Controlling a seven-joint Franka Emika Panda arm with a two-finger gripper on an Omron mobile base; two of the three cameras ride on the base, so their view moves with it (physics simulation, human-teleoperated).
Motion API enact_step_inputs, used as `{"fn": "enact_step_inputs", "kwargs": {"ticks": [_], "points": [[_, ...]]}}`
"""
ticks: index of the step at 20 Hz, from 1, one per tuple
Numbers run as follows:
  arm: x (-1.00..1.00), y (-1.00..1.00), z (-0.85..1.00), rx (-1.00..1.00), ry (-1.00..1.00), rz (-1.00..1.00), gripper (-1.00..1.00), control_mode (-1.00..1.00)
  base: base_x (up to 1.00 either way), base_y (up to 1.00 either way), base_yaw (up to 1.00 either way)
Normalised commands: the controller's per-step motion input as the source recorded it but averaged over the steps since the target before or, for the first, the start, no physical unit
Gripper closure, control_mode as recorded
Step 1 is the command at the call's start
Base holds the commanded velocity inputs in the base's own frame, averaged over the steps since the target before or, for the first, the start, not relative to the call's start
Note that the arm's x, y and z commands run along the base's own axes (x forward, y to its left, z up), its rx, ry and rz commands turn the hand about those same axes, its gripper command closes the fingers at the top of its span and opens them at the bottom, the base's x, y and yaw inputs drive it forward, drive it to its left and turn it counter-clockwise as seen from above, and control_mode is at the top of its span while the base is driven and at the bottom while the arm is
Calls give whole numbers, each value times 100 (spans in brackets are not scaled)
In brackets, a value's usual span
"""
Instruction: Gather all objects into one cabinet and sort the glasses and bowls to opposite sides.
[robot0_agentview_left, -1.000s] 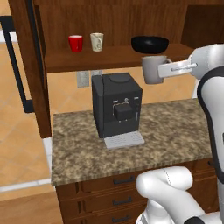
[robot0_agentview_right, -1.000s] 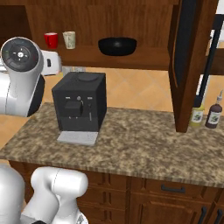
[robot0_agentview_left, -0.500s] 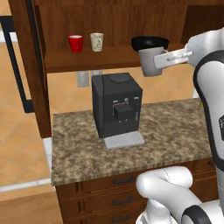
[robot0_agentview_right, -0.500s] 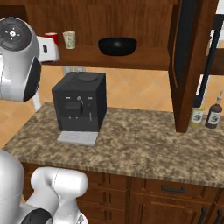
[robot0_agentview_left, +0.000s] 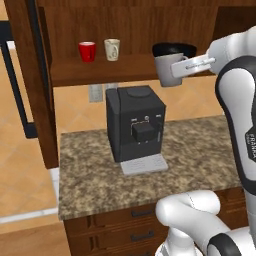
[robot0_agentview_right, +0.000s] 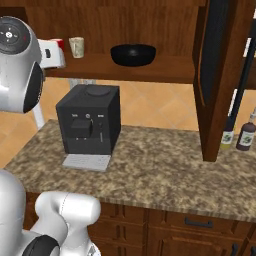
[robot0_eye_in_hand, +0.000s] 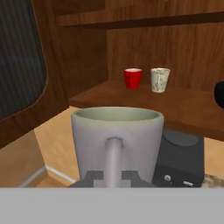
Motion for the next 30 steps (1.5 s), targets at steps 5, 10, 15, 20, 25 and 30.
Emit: {"fn": "enact_step_inputs", "kwargs": {"ticks": [5, 10, 15, 20, 25, 30], "points": [[0, 0, 0, 0, 0, 0, 100, 100, 30, 6, 0], [0, 0, 0, 0, 0, 0, 100, 100, 16, 7, 0], [35, 0, -1, -1, -2, 0, 100, -100, 0, 0, 0], [67, -11, -21, 0, -8, -2, 100, -100, 0, 0, 0], [83, 0, -1, 0, -18, -2, 100, -100, 0, 0, 0], [82, 18, 0, 0, -18, 0, 100, -100, 0, 0, 0]]}}
